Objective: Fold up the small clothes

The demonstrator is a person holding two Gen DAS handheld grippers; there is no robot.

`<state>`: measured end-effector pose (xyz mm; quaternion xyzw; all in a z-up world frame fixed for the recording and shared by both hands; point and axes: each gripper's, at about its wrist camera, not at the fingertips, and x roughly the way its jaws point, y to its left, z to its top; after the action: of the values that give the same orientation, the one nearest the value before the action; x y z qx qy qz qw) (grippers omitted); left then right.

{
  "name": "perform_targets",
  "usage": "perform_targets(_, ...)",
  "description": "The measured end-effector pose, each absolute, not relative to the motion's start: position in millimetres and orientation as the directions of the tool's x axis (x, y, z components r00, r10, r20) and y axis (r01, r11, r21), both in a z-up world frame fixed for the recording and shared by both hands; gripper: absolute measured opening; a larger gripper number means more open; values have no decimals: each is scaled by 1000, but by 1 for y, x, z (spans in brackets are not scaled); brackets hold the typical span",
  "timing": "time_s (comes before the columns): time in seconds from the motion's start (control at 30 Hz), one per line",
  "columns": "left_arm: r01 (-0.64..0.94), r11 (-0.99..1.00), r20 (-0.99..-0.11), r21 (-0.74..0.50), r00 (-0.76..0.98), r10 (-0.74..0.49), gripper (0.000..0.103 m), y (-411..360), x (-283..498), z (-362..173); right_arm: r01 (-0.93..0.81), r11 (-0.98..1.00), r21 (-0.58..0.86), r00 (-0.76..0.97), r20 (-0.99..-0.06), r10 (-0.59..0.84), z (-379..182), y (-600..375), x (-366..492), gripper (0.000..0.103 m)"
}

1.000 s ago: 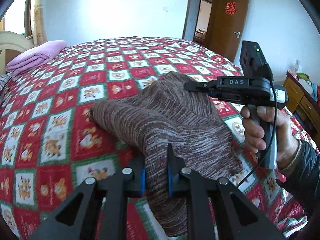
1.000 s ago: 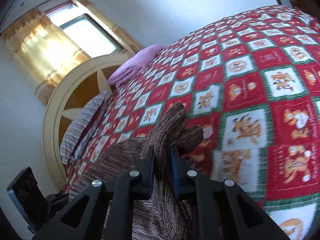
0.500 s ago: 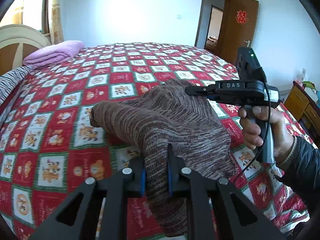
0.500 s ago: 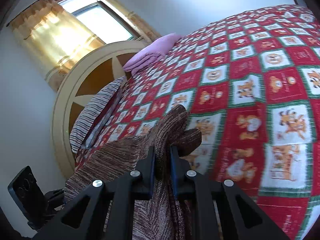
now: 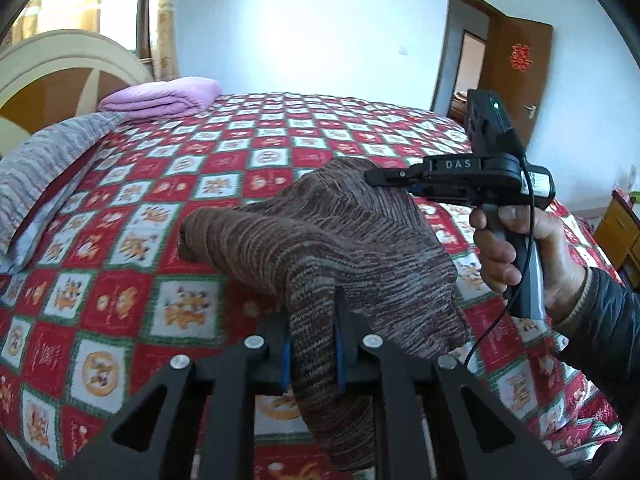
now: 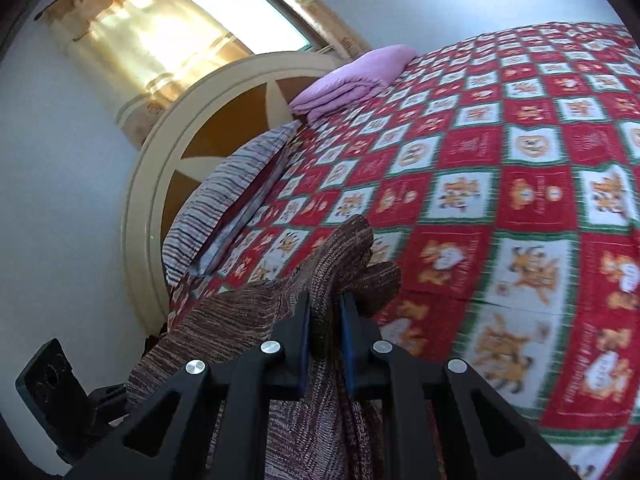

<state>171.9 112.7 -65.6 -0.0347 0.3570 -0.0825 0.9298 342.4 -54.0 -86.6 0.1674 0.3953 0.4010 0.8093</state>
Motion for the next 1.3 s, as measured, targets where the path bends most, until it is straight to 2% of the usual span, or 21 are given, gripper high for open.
perform_targets(0.47, 6, 980, -736, -199, 659, -154, 16, 152, 161, -119, -501, 637, 585, 282, -586, 760, -133, 0, 352, 13)
perform_targets(1.3, -26, 969, -753, -247, 634, -175, 22, 158, 161, -149, -418, 684, 598, 252, -646, 720, -172, -3, 366, 14)
